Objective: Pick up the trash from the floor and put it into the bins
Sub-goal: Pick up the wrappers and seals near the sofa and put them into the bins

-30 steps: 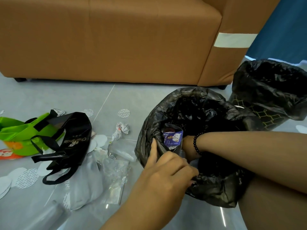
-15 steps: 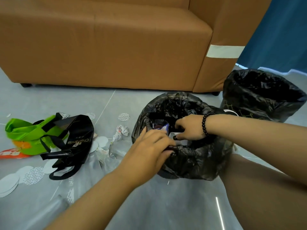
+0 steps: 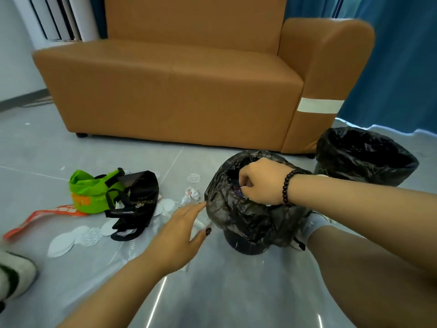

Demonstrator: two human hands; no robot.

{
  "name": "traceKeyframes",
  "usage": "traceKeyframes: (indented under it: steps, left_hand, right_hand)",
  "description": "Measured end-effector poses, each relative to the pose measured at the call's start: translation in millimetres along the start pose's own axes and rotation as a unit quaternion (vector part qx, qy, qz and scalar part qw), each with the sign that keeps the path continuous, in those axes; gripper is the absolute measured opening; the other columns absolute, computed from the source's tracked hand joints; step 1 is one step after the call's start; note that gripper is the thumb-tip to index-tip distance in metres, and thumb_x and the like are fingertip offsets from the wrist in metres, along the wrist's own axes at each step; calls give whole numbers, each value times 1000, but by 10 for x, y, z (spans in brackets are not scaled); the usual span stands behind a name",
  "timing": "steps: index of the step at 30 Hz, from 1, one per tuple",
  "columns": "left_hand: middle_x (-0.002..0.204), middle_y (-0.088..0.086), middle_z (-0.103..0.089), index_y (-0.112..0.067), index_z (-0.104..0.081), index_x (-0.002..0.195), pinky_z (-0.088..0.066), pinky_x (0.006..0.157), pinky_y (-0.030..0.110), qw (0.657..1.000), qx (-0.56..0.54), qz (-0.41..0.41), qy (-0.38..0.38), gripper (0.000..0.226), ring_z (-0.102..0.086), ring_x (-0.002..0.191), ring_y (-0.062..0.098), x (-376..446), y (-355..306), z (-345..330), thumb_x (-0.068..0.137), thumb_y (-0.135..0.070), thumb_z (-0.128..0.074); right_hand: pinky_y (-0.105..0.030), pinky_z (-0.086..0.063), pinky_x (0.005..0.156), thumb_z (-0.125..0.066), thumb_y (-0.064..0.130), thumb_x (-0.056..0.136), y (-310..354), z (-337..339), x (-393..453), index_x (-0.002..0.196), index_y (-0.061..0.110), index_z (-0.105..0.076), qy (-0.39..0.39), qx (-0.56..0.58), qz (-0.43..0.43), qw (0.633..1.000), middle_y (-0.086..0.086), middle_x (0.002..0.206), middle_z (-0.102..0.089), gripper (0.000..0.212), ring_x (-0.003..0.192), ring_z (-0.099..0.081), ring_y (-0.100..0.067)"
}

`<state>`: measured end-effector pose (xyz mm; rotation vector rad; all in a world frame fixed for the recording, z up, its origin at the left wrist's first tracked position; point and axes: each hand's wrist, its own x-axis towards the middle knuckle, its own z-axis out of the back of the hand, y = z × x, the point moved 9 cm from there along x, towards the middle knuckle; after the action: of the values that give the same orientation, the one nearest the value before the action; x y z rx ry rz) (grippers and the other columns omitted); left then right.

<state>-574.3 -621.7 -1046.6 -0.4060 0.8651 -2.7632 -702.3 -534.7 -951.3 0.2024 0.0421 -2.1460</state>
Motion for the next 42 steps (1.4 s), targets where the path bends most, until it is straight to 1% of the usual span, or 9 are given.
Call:
traceKeyframes:
  steps: [8,13,17,22,26,31,36,39,42]
  left_hand:
    - [147,-2,-40,-20,-22,149,-34,107,27,977,-42,203,42,72,-39,135,14,-588,935,-38,89,-31,-62]
    - [148,4,-39,-14,-23,148,-33,107,27,960,-46,274,48,72,-39,135,19,-805,1347,-50,89,-24,-63]
    - [148,3,-38,-15,-26,147,-29,108,24,961,-47,270,37,66,-38,135,17,-785,1469,-130,91,-22,-61]
    - [148,0,-36,-17,-33,145,-28,110,25,968,-46,247,26,59,-34,137,17,-623,1462,-330,92,-26,-58]
    - [142,-3,-42,-22,-41,139,-35,106,29,962,20,272,-6,59,-34,134,16,-557,1629,-436,87,-42,-61]
    - [131,-5,-52,-22,-52,130,-40,97,31,960,104,259,-29,64,-43,124,18,-456,1712,-559,78,-59,-62]
    - [94,3,-71,-15,-72,97,-50,73,39,963,112,228,-89,32,-61,92,29,-335,1766,-587,75,-39,-71]
    - [86,4,-71,-15,-71,88,-51,72,39,965,68,227,-115,17,-61,87,30,-321,1751,-509,81,-26,-59]
    - [94,0,-68,-17,-69,92,-50,78,35,958,6,254,-130,11,-59,96,21,-365,1792,-407,86,-22,-60]
  right_hand:
    - [-36,-56,75,-50,21,89,612,-155,19,90,18,-66,-15,51,47,997,-1,91,-69,16,83,-63,-20]
    - [-34,-54,82,-52,19,87,924,-479,196,91,17,-68,5,112,59,992,-2,95,-70,17,90,-63,-19]
    - [-25,-49,87,-53,17,88,1089,-978,433,101,14,-68,46,151,44,987,-3,107,-68,21,101,-61,-19]
    - [-28,-47,93,-58,25,86,919,-1740,677,123,18,-55,103,148,-32,983,-4,125,-58,37,112,-55,-21]
    - [-29,-46,95,-59,22,86,825,-2060,854,135,16,-43,115,162,-64,978,-7,134,-47,52,118,-50,-23]
    - [-33,-44,100,-56,23,87,904,-2260,1042,137,18,-41,114,196,-68,972,-6,140,-40,52,122,-48,-23]
    - [-34,-43,100,-58,24,88,996,-2402,1154,137,15,-41,119,187,-63,973,-7,140,-41,52,124,-47,-24]
    - [-35,-44,99,-57,23,88,986,-2410,1159,135,14,-42,122,184,-69,973,-8,138,-43,50,121,-49,-25]
    - [-33,-45,98,-56,22,88,945,-2357,1134,137,14,-41,124,180,-72,973,-8,138,-43,52,121,-49,-25]
